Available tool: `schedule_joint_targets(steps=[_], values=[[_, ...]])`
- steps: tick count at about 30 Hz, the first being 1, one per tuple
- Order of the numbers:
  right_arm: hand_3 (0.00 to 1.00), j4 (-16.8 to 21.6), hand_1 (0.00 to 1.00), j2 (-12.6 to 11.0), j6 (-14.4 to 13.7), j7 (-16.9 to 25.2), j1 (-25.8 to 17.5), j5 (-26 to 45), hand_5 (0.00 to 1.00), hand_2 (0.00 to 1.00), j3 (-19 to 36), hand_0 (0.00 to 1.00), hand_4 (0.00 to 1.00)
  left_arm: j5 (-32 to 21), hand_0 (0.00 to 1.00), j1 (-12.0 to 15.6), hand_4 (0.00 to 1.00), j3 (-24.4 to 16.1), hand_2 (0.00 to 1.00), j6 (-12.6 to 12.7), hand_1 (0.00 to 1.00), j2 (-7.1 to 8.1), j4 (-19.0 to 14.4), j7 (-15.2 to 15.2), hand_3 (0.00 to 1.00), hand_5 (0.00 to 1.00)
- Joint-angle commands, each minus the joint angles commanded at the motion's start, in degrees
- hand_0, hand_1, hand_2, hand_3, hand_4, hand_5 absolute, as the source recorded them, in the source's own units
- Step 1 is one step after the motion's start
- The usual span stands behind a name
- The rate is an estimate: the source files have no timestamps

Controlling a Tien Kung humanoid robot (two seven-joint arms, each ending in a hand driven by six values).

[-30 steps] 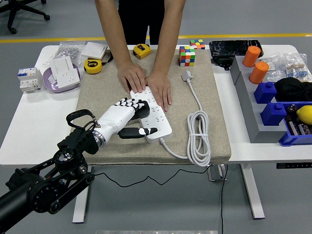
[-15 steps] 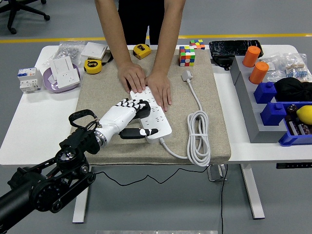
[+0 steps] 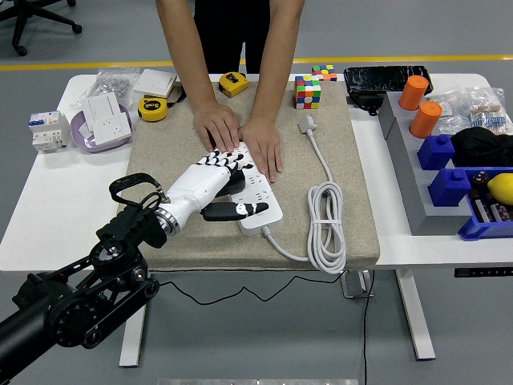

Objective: Pick up the plug,place it near the board,insert it into the board,press the button

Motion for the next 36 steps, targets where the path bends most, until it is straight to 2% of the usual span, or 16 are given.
schedule_joint_targets(steps=[1,4,6,7,10,12,13,18,19,24,25,30,31,36], values=[[0.666,0.00,0.749,0.01,0.00,-0.01,0.00,-0.05,0.520,0.716,0.06,0.884,0.945,-2.32,0.944,0.11,0.998,0.28,0.905,0.01,0.956,0.00,-1.30,0.20,0.887,0.963],[0.666,0.00,0.749,0.02,0.01,0.00,0.03,-0.01,0.520,0.716,0.02,0.884,0.945,-7.82,0.944,0.41,0.998,1.34,0.905,-1.26,0.956,0.01,-6.07,2.08,0.887,0.963],[0.666,0.00,0.749,0.02,0.00,0.04,0.07,0.11,0.520,0.716,-0.09,0.884,0.945,-8.72,0.944,0.55,0.998,1.69,0.905,-3.06,0.956,-0.04,-8.99,4.07,0.887,0.963],[0.666,0.00,0.748,0.02,-0.03,0.07,0.07,0.18,0.521,0.716,-0.12,0.884,0.946,-8.48,0.507,0.58,0.809,1.82,0.596,-4.17,0.596,-0.10,-10.51,5.36,0.896,0.355],[0.666,0.00,0.748,0.07,0.02,-0.03,0.04,-0.12,0.521,0.716,0.15,0.884,0.946,-6.51,0.507,0.57,0.809,1.95,0.596,-6.95,0.596,-0.15,-13.06,8.44,0.896,0.355],[0.666,0.00,0.748,0.08,0.02,-0.04,0.06,-0.17,0.521,0.716,0.20,0.884,0.946,-5.72,0.507,0.65,0.809,1.89,0.596,-7.91,0.596,-0.10,-13.88,9.48,0.896,0.355],[0.665,0.00,0.748,0.05,-0.02,0.01,0.13,-0.07,0.519,0.716,0.12,0.884,0.947,-4.87,0.309,0.78,0.726,1.68,0.392,-8.49,0.285,-0.07,-14.26,10.11,0.897,0.288],[0.665,0.00,0.748,-0.04,-0.05,0.09,0.37,0.18,0.519,0.716,-0.07,0.884,0.947,-1.48,0.309,0.88,0.726,0.77,0.392,-11.60,0.285,0.04,-14.83,12.52,0.897,0.288],[0.666,0.00,0.748,-0.07,-0.04,0.04,0.36,0.02,0.522,0.716,0.11,0.884,0.949,-0.88,0.203,0.84,0.651,0.62,0.184,-12.29,0.082,0.04,-14.82,12.97,0.881,0.217],[0.666,0.00,0.748,-0.11,0.01,-0.15,0.19,-0.57,0.522,0.716,0.74,0.884,0.949,-0.79,0.203,0.79,0.651,0.04,0.184,-16.14,0.082,0.03,-14.11,15.03,0.881,0.217],[0.667,0.00,0.749,-0.09,0.01,-0.15,0.17,-0.61,0.522,0.716,0.78,0.884,0.950,-1.01,0.155,0.79,0.506,0.00,0.152,-16.99,0.033,0.04,-13.84,15.37,0.768,0.125],[0.667,0.00,0.749,0.01,-0.03,-0.02,0.25,-0.13,0.522,0.716,0.27,0.884,0.950,-1.88,0.155,0.82,0.506,0.02,0.152,-20.05,0.033,0.08,-12.42,16.80,0.768,0.125],[0.668,0.00,0.748,0.02,-0.04,0.00,0.27,-0.08,0.528,0.716,0.23,0.884,0.953,-1.93,0.153,0.81,0.474,0.00,0.149,-20.38,0.027,0.03,-12.24,17.01,0.769,0.005],[0.668,0.00,0.748,-0.04,-0.01,-0.13,0.09,-0.26,0.528,0.716,0.33,0.884,0.953,-1.78,0.153,0.59,0.474,-0.09,0.149,-22.66,0.027,-0.67,-10.27,18.51,0.769,0.005]])
